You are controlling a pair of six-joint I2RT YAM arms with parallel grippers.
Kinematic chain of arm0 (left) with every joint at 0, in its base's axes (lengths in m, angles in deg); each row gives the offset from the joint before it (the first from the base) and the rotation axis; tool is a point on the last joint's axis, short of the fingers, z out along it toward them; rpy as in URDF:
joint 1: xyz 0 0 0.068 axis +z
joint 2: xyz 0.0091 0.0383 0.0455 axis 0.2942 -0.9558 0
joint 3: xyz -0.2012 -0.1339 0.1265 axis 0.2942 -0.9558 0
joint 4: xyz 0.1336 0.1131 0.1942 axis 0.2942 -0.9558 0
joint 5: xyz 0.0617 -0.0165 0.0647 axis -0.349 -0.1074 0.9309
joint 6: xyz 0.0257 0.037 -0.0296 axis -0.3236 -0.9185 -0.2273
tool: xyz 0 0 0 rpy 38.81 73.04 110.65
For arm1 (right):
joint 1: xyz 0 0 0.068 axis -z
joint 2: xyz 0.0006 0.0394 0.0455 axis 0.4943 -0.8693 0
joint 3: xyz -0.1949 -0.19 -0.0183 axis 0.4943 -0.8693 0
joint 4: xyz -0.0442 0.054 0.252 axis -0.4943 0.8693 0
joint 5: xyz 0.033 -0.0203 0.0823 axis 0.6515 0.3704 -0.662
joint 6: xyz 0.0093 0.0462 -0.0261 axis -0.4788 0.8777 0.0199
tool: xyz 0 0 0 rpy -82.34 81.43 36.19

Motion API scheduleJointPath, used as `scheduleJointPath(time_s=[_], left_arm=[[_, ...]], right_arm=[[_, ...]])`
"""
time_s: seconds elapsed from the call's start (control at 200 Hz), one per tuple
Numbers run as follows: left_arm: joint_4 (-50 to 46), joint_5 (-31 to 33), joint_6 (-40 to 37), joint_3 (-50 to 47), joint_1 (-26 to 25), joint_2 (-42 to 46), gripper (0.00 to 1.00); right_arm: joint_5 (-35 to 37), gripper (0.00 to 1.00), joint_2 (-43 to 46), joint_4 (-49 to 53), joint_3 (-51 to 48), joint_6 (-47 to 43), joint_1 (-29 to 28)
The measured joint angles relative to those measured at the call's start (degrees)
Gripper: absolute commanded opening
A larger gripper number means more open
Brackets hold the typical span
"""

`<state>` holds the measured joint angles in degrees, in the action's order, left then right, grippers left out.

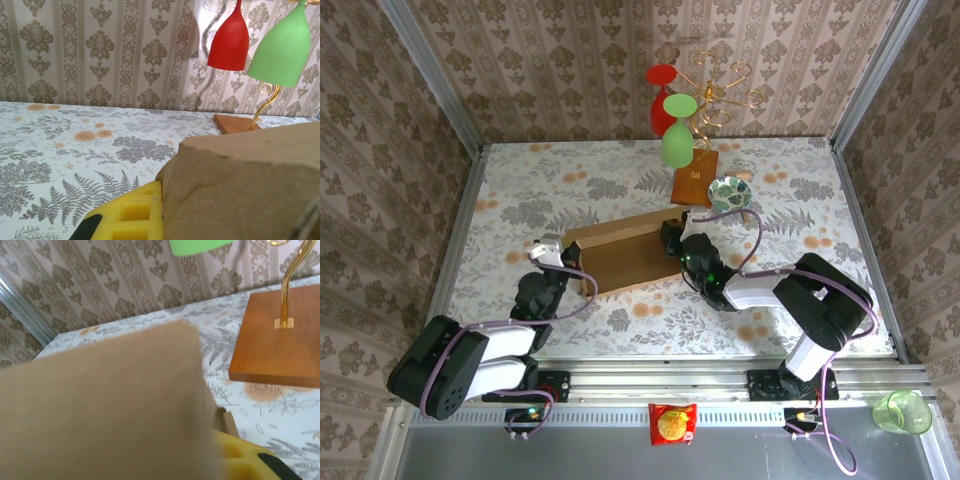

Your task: Fold the paper box

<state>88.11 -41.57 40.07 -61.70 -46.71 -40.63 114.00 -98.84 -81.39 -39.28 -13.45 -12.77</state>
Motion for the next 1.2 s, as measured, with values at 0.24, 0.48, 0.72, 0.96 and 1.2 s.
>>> scheduleJointPath(time_s=[0.24, 0.48, 0.72, 0.96, 1.2], left_arm=[[1.3, 0.4, -0.6, -0.9, -1.9, -0.1, 0.00], [0.5, 0.7, -0.4, -0.9, -3.0, 0.8, 0.00], [-1.5, 1.1, -0.3, -0.1, -3.8, 1.5, 0.00], [0.9, 1.6, -0.2, 1.6, -3.8, -2.6, 0.00], [1.8, 2.4, -0.2, 2.0, -4.6, -3.9, 0.00]], right_arm=[[-0.5, 0.40, 2.1, 7.1, -0.9, 1.5, -1.3], [-1.1, 0.51, 10.5, 18.5, -0.8, 4.6, -1.4], [-5.6, 0.53, 17.9, 31.0, 0.4, 11.7, -1.4], [-9.7, 0.54, 25.5, 38.9, 1.0, 20.7, -1.4], [-11.0, 0.60, 32.3, 45.3, 3.0, 25.8, -1.7]])
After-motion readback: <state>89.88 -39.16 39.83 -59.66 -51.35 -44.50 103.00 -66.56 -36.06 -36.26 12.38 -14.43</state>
